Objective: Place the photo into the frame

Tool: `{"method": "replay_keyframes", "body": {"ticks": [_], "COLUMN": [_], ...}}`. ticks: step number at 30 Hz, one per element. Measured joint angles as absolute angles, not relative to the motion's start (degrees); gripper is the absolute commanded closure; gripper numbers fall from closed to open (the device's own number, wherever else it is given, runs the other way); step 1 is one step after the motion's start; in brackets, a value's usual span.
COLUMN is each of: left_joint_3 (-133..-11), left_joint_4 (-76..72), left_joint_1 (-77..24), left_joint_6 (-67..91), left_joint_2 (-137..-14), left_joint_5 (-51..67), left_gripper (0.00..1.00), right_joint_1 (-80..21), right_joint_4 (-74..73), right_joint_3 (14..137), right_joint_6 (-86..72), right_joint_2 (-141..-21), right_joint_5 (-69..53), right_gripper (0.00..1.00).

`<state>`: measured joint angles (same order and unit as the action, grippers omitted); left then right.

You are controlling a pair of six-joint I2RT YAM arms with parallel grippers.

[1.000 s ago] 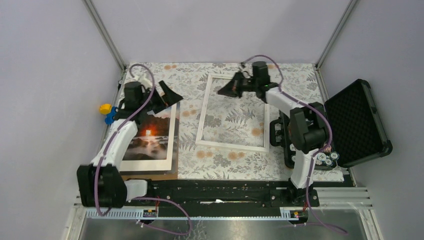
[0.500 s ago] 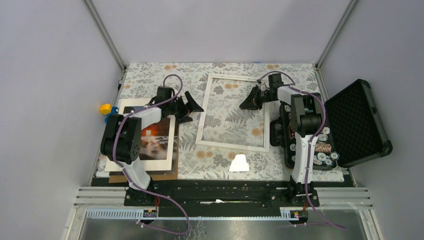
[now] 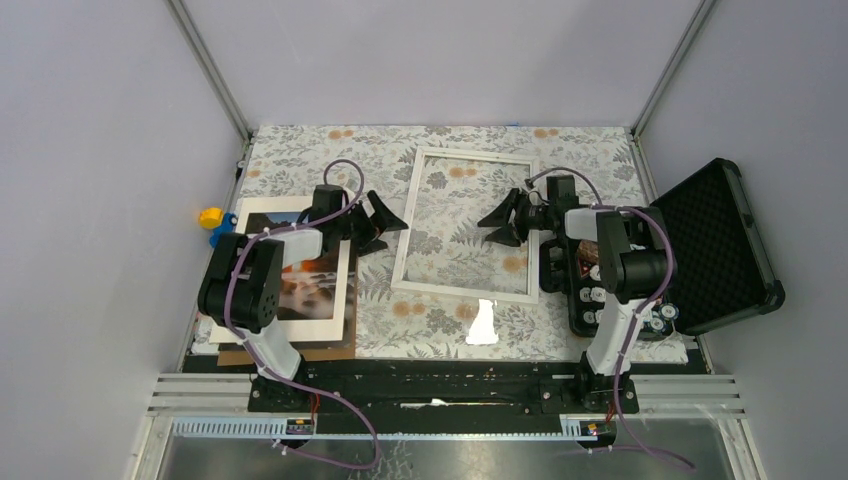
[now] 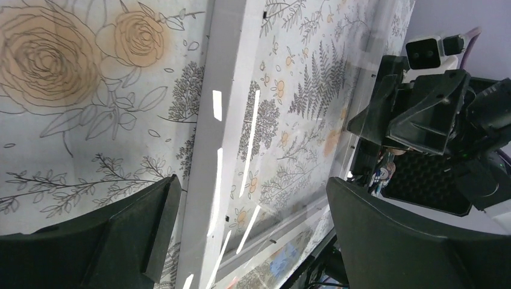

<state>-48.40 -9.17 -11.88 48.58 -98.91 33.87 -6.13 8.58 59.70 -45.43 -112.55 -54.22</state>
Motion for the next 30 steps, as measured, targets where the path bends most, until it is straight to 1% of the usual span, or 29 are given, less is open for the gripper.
{"method": "replay_keyframes", "body": {"ticks": [4, 6, 7, 8, 10, 12, 14, 17, 22, 26, 28, 30], "left_joint_3": [-48.2, -48.2, -48.2, -48.2, -48.2, -48.4, -49.0, -52.2, -61.2, -62.2, -62.0, -61.7], "left_joint_4": [-9.2, -9.2, -9.2, -9.2, -9.2, -9.1, -7.8, -2.8, 7.2, 7.4, 6.3, 5.8], "left_joint_1": [-12.7, -13.4, -13.7, -14.0, -14.6, -15.0, -15.2, -15.2, -12.9, -6.3, -2.9, -1.7], "left_joint_6": [48.6, 48.6, 48.6, 48.6, 48.6, 48.5, 48.1, 45.7, 38.4, 37.4, 38.9, 39.7], "left_joint_2": [-98.1, -97.6, -97.3, -97.0, -96.6, -96.3, -95.8, -94.7, -90.2, -85.8, -86.6, -88.0], "left_joint_5": [34.0, 34.3, 34.4, 34.6, 35.1, 35.6, 36.2, 36.4, 35.4, 35.6, 35.9, 35.8], "left_gripper": [0.01, 0.01, 0.01, 0.01, 0.01, 0.01, 0.01, 0.01, 0.01, 0.01, 0.01, 0.01], "right_joint_1": [-6.9, -7.4, -7.6, -7.8, -8.0, -8.1, -8.1, -7.8, -7.0, -5.3, -4.3, -3.5], "right_joint_4": [17.5, 22.9, 25.4, 28.5, 34.2, 38.9, 40.6, 38.3, 29.5, 23.1, 20.6, 19.2], "right_joint_3": [54.2, 51.6, 50.2, 48.5, 44.9, 42.2, 41.8, 44.1, 51.7, 56.6, 59.6, 62.3], "right_joint_6": [-50.6, -53.2, -54.5, -55.9, -58.6, -61.3, -62.4, -61.6, -54.2, -47.3, -44.6, -43.0], "right_joint_2": [-109.4, -109.1, -108.9, -108.8, -108.2, -107.7, -107.7, -107.7, -107.6, -107.6, -108.0, -108.9], "right_joint_5": [-54.3, -54.3, -54.2, -54.0, -53.5, -52.6, -51.7, -51.1, -50.5, -50.7, -50.9, -51.7], "right_gripper": [0.41, 0.46, 0.51, 0.58, 0.78, 0.93, 1.0, 1.0, 1.0, 1.0, 1.0, 1.0]}}
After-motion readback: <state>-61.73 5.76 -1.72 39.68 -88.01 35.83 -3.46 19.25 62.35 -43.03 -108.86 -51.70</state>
